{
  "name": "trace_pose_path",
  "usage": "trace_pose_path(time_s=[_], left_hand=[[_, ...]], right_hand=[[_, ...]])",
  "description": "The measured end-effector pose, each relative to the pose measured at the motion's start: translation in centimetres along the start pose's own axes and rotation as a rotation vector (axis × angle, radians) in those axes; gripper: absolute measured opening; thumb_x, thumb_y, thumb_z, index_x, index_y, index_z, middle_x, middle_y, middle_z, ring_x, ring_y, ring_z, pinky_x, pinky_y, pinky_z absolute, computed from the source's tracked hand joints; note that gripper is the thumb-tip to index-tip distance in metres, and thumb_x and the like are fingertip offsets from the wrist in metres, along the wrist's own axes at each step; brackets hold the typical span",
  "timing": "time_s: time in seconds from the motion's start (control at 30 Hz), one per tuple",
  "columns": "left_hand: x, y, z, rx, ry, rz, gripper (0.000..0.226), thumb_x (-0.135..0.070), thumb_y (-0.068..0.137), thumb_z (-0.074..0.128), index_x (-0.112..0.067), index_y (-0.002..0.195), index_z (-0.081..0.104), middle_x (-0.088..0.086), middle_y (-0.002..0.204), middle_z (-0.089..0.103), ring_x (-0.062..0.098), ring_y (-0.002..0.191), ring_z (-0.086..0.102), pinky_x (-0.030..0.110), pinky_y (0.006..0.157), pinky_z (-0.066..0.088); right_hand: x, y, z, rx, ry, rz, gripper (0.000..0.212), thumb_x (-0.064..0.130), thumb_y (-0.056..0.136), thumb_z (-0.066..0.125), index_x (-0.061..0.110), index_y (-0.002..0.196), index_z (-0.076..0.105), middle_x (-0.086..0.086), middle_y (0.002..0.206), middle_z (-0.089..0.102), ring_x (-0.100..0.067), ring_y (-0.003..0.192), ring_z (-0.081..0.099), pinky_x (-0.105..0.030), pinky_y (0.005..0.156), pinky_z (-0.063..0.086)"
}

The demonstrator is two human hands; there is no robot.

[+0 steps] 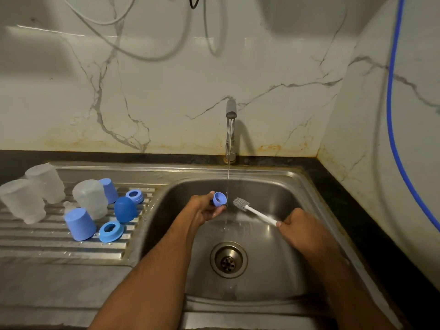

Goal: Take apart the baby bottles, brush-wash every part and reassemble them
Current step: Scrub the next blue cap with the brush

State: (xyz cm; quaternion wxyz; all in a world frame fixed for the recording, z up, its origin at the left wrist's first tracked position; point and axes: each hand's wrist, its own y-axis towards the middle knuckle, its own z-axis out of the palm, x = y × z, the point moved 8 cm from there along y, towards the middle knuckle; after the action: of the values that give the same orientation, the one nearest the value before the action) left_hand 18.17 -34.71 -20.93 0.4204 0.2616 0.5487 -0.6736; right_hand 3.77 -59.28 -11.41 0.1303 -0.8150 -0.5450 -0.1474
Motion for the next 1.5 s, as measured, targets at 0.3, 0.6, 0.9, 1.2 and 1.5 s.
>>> trace_pose_path(time_s=[0.3,0.6,0.9,1.2,1.5], left_hand=[[2.3,0.1,2.3,0.197,0.001,-0.214,0.039,-0.027,0.106,0.049,0.008,0.097,0.064,0.025,0.074,0.071,0.021,0.049,0.068,0.025,0.049,0.058],[2.1,-0.2,4.8,0.183,-0.199,-0.122,0.027,-0.012,0.103,0.054,0.001,0.126,0.06,0.027,0.111,0.068,0.033,0.09,0.069,0.038,0.056,0.063],[1.1,-0.1,2.9,0.115,-0.489,-0.113,0.018,-0.007,0.107,0.04,-0.007,0.111,0.058,0.03,0.136,0.055,0.039,0.128,0.056,0.044,0.057,0.059],[1.2,-1.4,3.0,0.14,-0.266,-0.067,0.014,-0.004,0.098,0.061,0.003,0.109,0.064,0.023,0.11,0.064,0.032,0.105,0.064,0.045,0.096,0.056],[-0.8,-1.9,1.9,-0.241,0.626,0.355,0.024,-0.01,0.077,0.085,-0.011,0.095,0.07,0.007,0.102,0.069,0.018,0.098,0.066,0.031,0.087,0.058]], right_hand=[[-1.1,0.6,0.4,-0.027,0.009,0.033,0.027,0.044,0.097,0.059,0.02,0.094,0.071,0.001,0.085,0.067,-0.015,0.08,0.063,-0.035,0.078,0.052],[-1.6,1.3,0.7,-0.032,0.032,0.048,0.028,0.043,0.098,0.058,0.018,0.094,0.071,0.0,0.084,0.067,-0.017,0.08,0.064,-0.034,0.078,0.053],[-1.6,0.9,0.7,-0.066,-0.009,0.03,0.027,0.044,0.098,0.058,0.02,0.094,0.07,0.002,0.083,0.065,-0.015,0.079,0.063,-0.034,0.079,0.053],[-0.5,0.1,0.6,-0.052,-0.005,0.005,0.026,0.042,0.1,0.057,0.018,0.102,0.066,0.001,0.089,0.062,-0.016,0.083,0.06,-0.032,0.077,0.048],[0.2,-2.5,0.6,-0.015,-0.126,-0.065,0.028,0.045,0.102,0.054,0.019,0.106,0.065,0.006,0.083,0.055,-0.011,0.073,0.054,-0.027,0.068,0.042]])
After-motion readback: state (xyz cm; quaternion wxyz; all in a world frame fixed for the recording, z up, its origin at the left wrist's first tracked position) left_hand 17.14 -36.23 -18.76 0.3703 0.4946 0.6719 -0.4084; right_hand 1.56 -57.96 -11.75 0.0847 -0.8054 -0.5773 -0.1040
